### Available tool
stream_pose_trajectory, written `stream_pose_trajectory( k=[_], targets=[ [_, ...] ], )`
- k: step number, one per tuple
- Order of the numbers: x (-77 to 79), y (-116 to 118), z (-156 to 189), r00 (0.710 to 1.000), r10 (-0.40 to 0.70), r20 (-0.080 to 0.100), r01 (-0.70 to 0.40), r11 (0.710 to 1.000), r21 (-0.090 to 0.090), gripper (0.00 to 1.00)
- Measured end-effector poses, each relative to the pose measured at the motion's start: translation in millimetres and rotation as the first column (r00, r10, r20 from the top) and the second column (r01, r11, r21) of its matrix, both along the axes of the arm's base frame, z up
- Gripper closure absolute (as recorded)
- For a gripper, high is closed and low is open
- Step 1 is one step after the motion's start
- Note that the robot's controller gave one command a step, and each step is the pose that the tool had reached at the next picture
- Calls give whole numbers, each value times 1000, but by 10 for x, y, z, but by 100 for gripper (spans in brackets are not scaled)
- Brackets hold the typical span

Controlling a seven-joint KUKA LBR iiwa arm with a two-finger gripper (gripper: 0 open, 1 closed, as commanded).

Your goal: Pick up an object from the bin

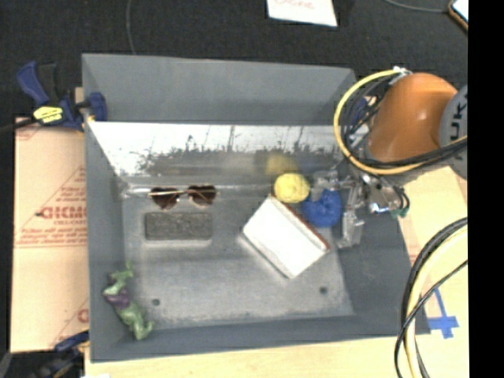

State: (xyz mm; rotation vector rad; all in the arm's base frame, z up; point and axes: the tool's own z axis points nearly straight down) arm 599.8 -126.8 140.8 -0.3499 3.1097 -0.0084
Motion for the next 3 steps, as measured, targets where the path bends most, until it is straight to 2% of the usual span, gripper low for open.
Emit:
stream_pose_trajectory(
  k=[1, 2, 3],
  targets=[
    [-241, 193, -715, 993, -115, -9, 115, 993, 6, 0],
    [-169, 226, -695, 998, -62, 5, 62, 998, 0, 0],
    [-922, 378, -701, 981, -192, -4, 192, 981, 6, 0]
  ],
)
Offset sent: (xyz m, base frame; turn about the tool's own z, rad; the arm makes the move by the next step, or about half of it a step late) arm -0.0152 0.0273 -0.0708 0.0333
